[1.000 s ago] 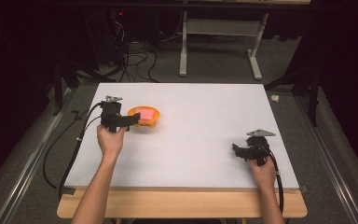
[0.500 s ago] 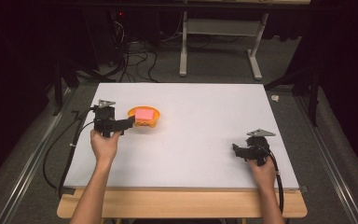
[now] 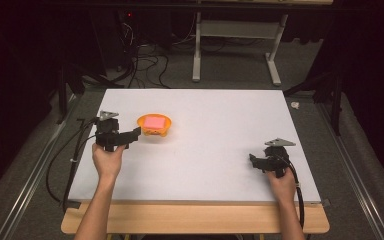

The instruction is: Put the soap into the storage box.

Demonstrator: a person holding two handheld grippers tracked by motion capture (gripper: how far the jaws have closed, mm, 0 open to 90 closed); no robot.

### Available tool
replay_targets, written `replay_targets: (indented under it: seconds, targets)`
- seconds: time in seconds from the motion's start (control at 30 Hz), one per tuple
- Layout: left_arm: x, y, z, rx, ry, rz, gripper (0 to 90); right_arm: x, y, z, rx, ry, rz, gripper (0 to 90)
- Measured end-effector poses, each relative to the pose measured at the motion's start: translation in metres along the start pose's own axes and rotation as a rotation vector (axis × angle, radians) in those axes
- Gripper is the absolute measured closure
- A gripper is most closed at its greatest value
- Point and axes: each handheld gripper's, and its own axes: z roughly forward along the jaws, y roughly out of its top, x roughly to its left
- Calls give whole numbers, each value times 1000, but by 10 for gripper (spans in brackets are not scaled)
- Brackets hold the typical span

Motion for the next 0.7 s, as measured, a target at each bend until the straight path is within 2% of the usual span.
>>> replay_targets:
  seconds: [0.27,0.7]
  targets:
    - [-2,-4,-7,-13,10,21,160,0,0,0,0,-1,0,212]
    - [-3,-16,-21,-44,7,19,161,0,0,0,0,0,0,213]
